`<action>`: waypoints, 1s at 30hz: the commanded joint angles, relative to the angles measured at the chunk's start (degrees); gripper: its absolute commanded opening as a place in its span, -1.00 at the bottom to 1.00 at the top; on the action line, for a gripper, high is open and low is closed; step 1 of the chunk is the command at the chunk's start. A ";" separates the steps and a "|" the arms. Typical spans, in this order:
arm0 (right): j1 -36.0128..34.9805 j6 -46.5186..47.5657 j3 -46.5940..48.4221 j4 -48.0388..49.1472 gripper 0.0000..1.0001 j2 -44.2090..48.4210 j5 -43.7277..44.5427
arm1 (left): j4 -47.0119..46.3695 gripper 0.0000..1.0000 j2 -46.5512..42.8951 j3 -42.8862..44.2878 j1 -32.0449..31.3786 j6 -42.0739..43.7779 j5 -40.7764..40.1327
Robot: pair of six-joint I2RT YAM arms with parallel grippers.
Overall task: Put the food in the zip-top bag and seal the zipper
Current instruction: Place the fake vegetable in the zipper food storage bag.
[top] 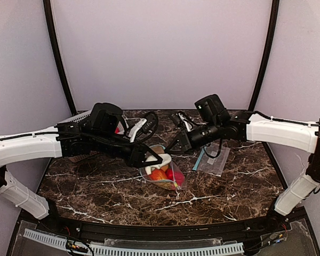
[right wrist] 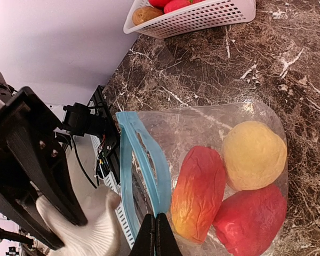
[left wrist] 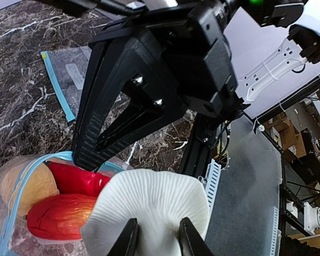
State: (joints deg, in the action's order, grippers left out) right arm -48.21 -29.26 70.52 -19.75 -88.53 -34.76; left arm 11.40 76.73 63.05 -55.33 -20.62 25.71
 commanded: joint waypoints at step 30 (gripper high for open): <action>-3.39 -5.23 1.20 5.42 -1.00 -4.36 -0.91 | 6.57 -0.56 11.78 3.69 -6.47 -8.64 -35.66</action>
State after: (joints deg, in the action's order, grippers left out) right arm -50.83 -33.36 70.54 -17.12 -92.36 -34.98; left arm 21.50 87.11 68.07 -61.17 -25.43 -6.98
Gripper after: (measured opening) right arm 0.005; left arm 0.218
